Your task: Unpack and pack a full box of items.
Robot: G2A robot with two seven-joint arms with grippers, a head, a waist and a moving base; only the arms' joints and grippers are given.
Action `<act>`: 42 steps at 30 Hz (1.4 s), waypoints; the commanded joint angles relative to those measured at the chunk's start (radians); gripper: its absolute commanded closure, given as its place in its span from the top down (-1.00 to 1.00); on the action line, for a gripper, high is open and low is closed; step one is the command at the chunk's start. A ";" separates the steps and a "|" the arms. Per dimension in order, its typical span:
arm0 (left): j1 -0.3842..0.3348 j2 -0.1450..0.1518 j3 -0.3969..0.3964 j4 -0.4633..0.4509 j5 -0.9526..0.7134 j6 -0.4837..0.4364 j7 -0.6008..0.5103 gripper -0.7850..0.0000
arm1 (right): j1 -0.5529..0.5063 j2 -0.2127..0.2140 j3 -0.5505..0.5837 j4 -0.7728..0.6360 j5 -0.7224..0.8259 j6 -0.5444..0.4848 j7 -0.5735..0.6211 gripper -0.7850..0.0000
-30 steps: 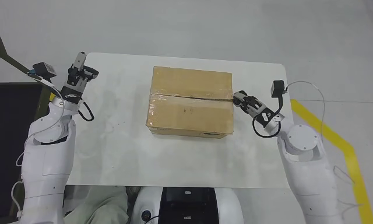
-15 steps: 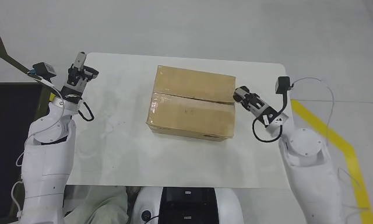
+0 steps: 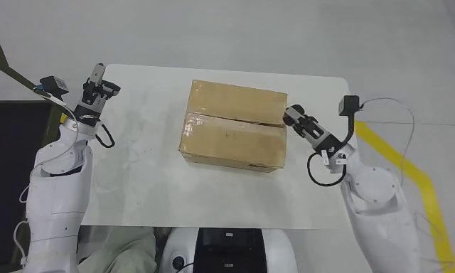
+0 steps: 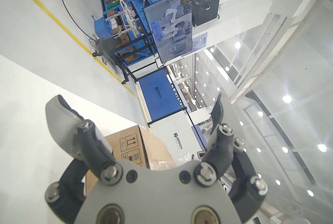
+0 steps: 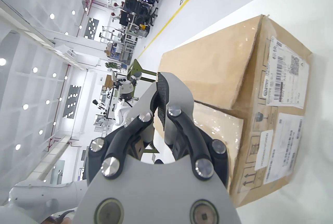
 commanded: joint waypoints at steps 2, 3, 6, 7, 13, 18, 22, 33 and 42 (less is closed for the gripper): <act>0.000 0.000 0.000 0.000 0.000 0.000 0.000 1.00 | -0.020 0.000 0.007 -0.022 0.026 -0.011 -0.014 -1.00; 0.000 0.000 0.000 0.000 0.000 0.000 0.000 1.00 | -0.025 0.000 0.007 -0.029 0.035 -0.017 -0.017 -1.00; 0.000 0.000 0.000 0.000 0.000 0.000 0.000 1.00 | -0.039 0.001 0.008 -0.037 0.049 -0.017 -0.025 -1.00; 0.000 0.000 0.000 0.000 0.000 0.000 0.000 1.00 | -0.041 0.001 0.008 -0.039 0.050 -0.015 -0.028 -1.00; 0.000 0.000 0.000 0.000 0.000 0.000 0.000 1.00 | -0.061 0.000 0.008 -0.038 0.099 0.007 -0.051 -1.00; 0.000 0.000 0.000 0.000 0.000 0.000 0.000 1.00 | -0.047 0.001 0.024 -0.073 0.104 -0.027 -0.070 -1.00; 0.000 0.000 0.000 0.000 0.000 0.000 0.000 1.00 | -0.042 0.001 0.022 -0.093 0.112 -0.032 -0.083 -1.00; 0.000 0.000 0.000 0.000 0.000 0.000 0.000 1.00 | -0.060 0.003 -0.001 -0.039 0.079 0.093 -0.116 -1.00; 0.000 0.000 0.000 0.000 0.000 0.000 0.000 1.00 | -0.082 0.004 0.016 -0.026 0.059 0.145 -0.169 -1.00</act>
